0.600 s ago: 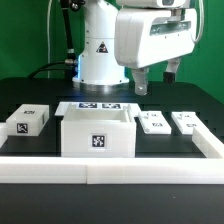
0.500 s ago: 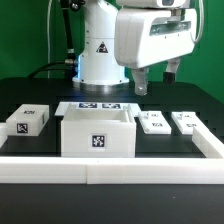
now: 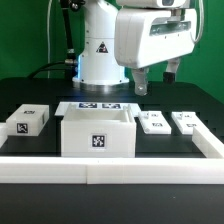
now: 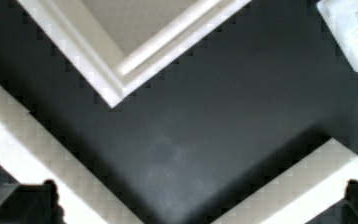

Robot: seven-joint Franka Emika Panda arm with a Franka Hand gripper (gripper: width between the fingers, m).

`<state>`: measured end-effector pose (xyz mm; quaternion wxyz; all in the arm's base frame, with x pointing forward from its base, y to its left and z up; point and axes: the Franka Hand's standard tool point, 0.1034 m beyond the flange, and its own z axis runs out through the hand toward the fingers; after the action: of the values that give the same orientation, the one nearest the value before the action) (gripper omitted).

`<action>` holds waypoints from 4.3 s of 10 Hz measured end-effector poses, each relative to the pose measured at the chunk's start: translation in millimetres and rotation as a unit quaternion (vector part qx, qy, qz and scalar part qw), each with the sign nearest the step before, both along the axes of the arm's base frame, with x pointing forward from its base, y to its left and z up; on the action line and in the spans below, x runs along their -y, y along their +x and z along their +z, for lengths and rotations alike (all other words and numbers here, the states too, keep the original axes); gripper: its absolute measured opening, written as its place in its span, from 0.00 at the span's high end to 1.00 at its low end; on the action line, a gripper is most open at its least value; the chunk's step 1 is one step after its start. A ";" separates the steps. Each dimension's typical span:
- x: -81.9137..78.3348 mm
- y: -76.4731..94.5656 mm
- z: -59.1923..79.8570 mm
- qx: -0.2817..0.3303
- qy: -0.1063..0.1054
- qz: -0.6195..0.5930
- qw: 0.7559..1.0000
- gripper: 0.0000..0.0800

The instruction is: Assemble cabinet

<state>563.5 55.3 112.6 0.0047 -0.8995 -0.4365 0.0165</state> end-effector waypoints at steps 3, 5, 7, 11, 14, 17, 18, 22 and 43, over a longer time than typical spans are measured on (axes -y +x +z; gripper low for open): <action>21.3 -5.0 -5.1 -0.010 0.004 0.148 0.989 0.00; 26.9 -8.3 -7.5 -0.020 -0.001 0.194 0.981 0.00; 26.7 -8.2 -7.7 -0.020 0.000 0.189 0.982 0.00; 40.2 -16.8 -21.9 -0.013 0.002 0.331 0.944 0.00; 40.5 -20.1 -24.0 -0.017 0.002 0.331 0.943 0.00; 43.2 -44.2 -31.8 -0.023 0.007 0.333 0.943 0.00; 48.6 -59.2 -36.5 -0.024 0.009 0.331 0.943 0.00; 55.3 -98.7 -47.7 -0.039 0.014 0.325 0.945 0.00; 56.7 -123.6 -78.7 -0.051 0.024 0.315 0.948 0.95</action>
Offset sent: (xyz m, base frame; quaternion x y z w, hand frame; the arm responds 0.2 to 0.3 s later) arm -0.0010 -0.0165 -0.0049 0.0113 -0.0527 -0.2398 0.9693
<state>440.0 -1.4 33.9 0.0432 -0.7141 -0.6968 0.0519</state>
